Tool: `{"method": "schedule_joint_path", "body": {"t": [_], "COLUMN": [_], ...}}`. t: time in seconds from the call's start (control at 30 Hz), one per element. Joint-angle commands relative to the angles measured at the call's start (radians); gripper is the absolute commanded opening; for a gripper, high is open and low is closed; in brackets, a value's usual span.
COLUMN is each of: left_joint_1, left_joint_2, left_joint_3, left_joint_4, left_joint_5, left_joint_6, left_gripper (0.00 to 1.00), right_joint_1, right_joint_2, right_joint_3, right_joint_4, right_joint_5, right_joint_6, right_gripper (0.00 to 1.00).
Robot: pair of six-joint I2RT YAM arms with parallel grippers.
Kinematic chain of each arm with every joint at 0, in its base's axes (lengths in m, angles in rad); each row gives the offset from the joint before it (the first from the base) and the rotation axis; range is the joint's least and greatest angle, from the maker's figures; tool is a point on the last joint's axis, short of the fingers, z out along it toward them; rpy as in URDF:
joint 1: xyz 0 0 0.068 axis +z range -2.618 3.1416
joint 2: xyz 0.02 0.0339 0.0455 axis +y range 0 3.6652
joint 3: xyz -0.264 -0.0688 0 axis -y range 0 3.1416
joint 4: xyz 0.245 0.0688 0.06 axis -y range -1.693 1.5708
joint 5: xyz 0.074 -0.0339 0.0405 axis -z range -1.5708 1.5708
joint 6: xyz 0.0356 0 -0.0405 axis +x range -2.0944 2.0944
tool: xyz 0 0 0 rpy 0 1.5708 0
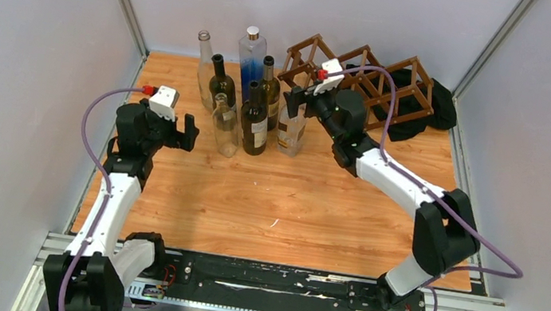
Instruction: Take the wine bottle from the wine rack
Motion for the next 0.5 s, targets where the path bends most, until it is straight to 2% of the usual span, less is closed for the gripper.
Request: {"method": "schedule_joint_path", "body": {"t": [0.0, 0.27, 0.4, 0.47], "left_joint_1": [0.005, 0.005, 0.005, 0.004], "left_joint_2": [0.005, 0.043, 0.088, 0.117], "left_joint_3": [-0.014, -0.062, -0.112, -0.136], "left_joint_4": [0.086, 0.182, 0.266, 0.326], "left_joint_5": [-0.002, -0.001, 0.014, 0.001], "left_joint_6": [-0.024, -0.037, -0.038, -0.043], "left_gripper": [1.00, 1.00, 1.00, 1.00], "right_joint_1": [0.011, 0.010, 0.003, -0.010], "right_joint_2": [-0.120, -0.415, -0.579, -0.653], "right_joint_3": [-0.004, -0.074, -0.162, -0.229], "right_joint_4": [-0.093, -0.355, -0.516, -0.571], "right_joint_5": [0.040, 0.060, 0.238, 0.385], "right_joint_6": [-0.007, 0.110, 0.174, 0.191], "right_gripper": [0.93, 0.96, 0.97, 0.97]}}
